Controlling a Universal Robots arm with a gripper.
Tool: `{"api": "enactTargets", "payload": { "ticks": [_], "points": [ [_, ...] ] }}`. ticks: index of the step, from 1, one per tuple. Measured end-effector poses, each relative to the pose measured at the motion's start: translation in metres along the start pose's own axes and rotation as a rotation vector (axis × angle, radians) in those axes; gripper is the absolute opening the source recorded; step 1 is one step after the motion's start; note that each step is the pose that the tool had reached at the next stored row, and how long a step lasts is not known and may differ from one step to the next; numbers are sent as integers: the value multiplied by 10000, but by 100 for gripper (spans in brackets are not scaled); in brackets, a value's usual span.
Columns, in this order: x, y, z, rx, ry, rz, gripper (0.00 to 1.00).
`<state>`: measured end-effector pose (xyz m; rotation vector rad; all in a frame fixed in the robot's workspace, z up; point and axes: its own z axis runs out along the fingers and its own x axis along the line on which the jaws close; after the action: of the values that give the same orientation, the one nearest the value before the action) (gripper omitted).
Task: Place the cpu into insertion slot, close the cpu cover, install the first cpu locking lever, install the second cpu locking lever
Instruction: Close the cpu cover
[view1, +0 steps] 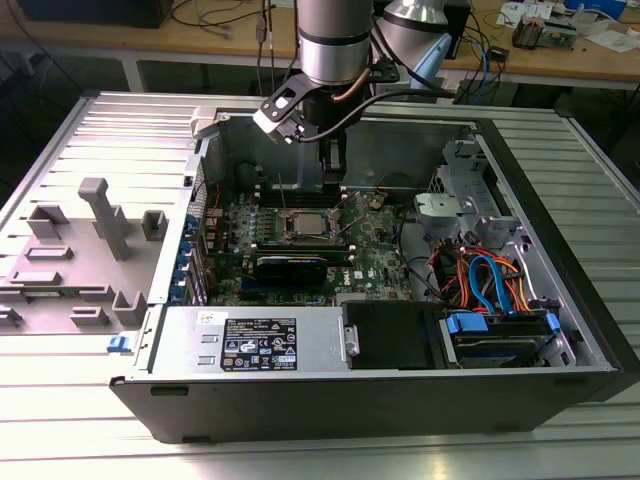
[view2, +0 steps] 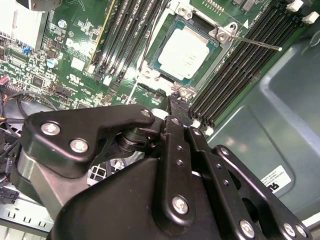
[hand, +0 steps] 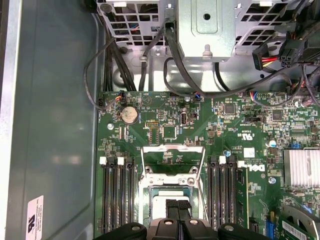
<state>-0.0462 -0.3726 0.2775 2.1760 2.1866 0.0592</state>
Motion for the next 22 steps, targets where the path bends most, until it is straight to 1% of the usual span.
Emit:
{"api": "enactTargets", "payload": {
  "ticks": [22],
  "points": [
    [0, 55, 4, 0, 0, 0, 11]
  ]
}}
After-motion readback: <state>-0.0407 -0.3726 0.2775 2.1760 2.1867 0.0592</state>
